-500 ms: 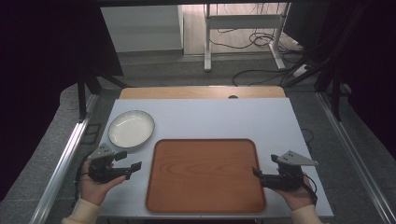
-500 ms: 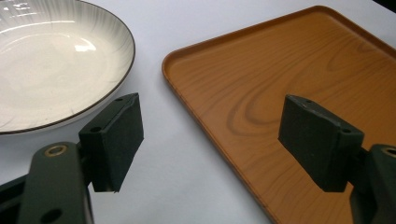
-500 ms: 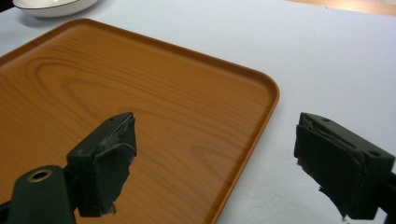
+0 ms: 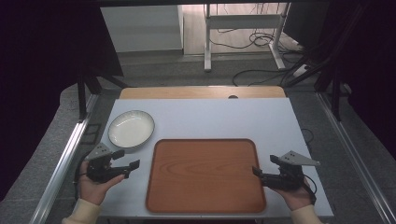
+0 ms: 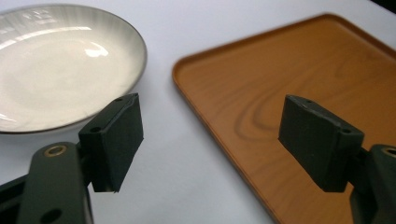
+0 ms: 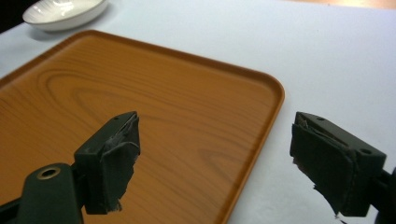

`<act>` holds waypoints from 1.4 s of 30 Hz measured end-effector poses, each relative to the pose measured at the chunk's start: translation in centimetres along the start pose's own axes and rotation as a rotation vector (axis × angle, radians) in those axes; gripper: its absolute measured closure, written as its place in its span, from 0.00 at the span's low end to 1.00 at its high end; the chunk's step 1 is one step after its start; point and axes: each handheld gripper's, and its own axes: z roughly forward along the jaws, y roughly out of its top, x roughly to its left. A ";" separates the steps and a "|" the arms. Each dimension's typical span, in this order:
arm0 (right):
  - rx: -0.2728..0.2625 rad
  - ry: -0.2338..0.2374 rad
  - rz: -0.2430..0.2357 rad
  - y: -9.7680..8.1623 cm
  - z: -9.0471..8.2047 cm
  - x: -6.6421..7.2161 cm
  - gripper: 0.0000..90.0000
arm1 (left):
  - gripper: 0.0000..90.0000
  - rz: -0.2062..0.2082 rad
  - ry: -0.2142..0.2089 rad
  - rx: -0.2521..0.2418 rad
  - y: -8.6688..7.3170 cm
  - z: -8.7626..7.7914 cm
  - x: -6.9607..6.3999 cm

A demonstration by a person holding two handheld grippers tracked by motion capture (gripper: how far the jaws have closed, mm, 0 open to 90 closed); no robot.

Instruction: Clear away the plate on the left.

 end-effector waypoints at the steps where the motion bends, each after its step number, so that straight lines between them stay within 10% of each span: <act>1: 0.007 0.000 0.002 -0.1 0.1 -0.1 0.18 | 0.24 -0.005 -0.001 -0.009 0.1 -0.1 0.0; 18: 0.029 0.008 -0.004 -0.1 0.4 -0.6 0.19 | 0.23 -0.002 -0.020 -0.125 1.9 -1.7 -0.4; 42: 0.043 -0.003 -0.018 -0.3 0.7 -0.7 0.19 | 0.22 0.007 0.035 -0.115 5.5 -0.8 2.6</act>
